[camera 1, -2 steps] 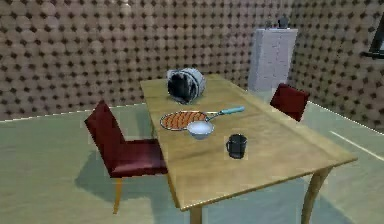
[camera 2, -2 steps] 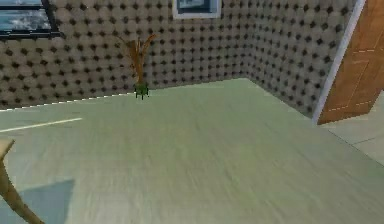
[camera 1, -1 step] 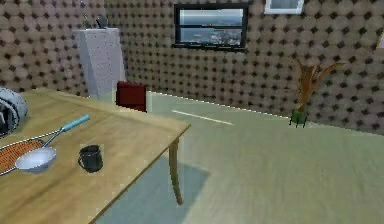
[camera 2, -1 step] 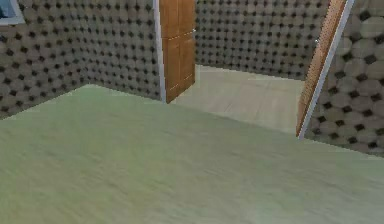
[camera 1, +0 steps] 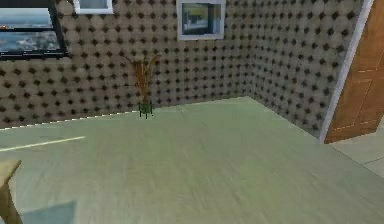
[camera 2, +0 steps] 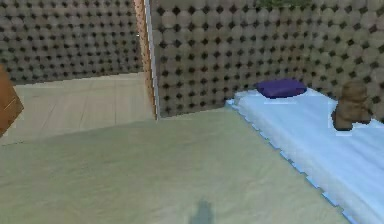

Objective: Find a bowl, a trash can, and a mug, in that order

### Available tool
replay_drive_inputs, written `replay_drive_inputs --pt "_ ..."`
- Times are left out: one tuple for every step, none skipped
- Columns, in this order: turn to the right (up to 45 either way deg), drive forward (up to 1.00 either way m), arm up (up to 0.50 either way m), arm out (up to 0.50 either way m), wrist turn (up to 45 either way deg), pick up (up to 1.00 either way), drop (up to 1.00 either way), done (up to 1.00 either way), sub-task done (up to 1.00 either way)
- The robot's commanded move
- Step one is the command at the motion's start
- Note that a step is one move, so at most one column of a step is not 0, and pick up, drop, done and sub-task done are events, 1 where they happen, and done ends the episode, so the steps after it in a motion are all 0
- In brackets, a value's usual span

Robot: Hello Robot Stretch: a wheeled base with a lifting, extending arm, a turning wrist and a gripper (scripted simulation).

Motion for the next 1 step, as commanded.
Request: replay_drive_inputs --pt "45.0 0.00 0.00 0.00 0.0 0.00 0.00 0.00 0.00"
